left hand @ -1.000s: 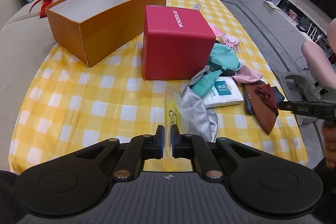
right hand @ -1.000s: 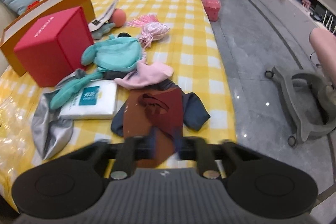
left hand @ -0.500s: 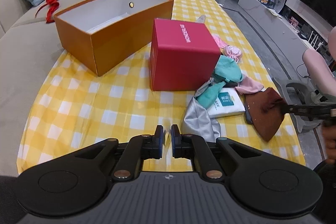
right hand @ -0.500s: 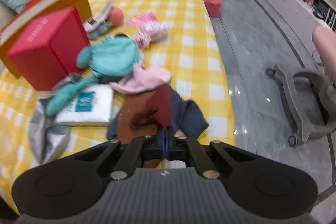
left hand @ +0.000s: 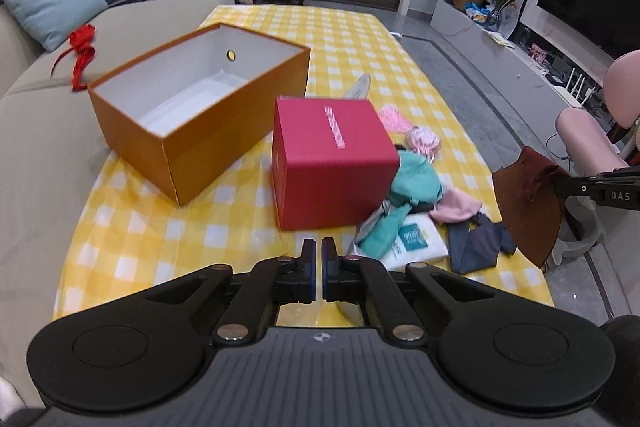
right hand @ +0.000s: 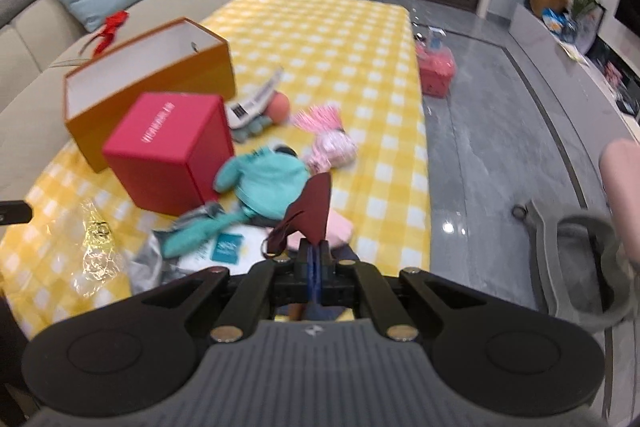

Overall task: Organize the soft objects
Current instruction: 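Grasp the clear bag with the left tool while the right tool grasps the brown cloth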

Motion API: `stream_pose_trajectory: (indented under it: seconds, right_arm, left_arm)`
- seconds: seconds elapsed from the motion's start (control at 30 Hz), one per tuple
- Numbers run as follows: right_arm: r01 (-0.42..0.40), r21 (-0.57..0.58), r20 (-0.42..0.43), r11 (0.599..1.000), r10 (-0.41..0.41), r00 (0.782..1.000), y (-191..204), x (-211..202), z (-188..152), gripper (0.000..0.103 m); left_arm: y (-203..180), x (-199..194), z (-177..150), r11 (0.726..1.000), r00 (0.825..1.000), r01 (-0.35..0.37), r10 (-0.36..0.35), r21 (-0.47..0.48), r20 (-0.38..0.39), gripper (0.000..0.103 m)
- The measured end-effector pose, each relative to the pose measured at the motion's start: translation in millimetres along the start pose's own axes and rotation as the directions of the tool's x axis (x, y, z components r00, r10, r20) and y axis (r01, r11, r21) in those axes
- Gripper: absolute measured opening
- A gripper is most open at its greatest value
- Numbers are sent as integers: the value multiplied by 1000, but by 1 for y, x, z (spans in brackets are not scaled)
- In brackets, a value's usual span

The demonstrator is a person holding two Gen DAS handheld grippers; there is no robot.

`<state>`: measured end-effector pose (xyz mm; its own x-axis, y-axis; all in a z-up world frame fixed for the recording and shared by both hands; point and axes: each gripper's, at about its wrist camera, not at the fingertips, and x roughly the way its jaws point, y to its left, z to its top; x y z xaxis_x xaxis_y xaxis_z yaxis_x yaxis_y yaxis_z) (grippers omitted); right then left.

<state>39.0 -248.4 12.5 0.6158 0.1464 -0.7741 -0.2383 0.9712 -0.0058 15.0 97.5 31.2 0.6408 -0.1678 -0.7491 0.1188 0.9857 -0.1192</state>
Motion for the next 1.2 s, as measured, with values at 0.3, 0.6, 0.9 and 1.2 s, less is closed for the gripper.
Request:
stream_pose_trajectory:
  seconds: [0.3,0.6,0.9,1.2]
  right_arm:
    - [-27,-55,37,998,29,999,16,-14,24,0]
    - [-45,-73,15,996,46,999,23,-7,18,0]
    - [-52,-59,-3,997,52,999,14,8,17,0]
    - [-65,-48,-10,997,64,998,5,19,19,0]
  left_arm:
    - [16,15,13,998,998,14,-10,66,-62,9]
    - [35,107,-27,992,976,-124,125,14,-176,80]
    - [42,151,-30,944,953,-228,165,-237,-256,87]
    - [30,166,-35,951,932,-277,232,-137,-277,68]
